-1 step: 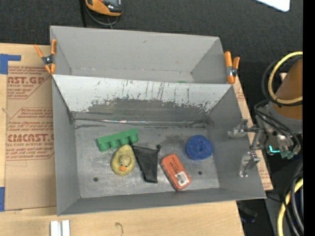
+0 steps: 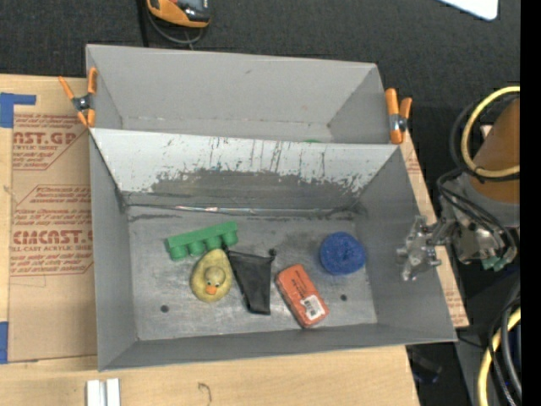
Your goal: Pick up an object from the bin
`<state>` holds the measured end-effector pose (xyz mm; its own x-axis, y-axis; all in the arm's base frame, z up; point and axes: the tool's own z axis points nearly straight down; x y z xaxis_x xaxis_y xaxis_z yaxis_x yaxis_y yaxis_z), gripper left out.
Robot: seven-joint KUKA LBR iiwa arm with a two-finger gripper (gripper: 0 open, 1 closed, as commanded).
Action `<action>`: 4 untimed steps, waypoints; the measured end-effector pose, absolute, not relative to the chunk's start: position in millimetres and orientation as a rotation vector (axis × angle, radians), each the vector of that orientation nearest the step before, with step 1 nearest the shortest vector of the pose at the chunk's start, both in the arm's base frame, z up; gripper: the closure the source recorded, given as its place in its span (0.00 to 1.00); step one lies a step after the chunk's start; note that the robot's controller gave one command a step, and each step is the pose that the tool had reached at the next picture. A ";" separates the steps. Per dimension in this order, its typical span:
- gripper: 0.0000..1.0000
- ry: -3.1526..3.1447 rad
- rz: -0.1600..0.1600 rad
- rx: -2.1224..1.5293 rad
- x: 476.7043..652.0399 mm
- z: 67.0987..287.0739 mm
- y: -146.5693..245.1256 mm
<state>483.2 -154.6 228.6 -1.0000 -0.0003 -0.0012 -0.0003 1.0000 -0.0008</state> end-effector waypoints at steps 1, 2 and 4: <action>1.00 3.140 -0.001 0.000 483.2 228.6 -154.6; 0.00 3.139 0.001 -0.134 483.2 147.4 -130.2; 0.00 3.143 0.001 -0.020 508.1 144.7 -124.2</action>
Offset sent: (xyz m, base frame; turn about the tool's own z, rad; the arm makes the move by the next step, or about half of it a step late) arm 0.0001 0.0237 -0.0805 -0.0851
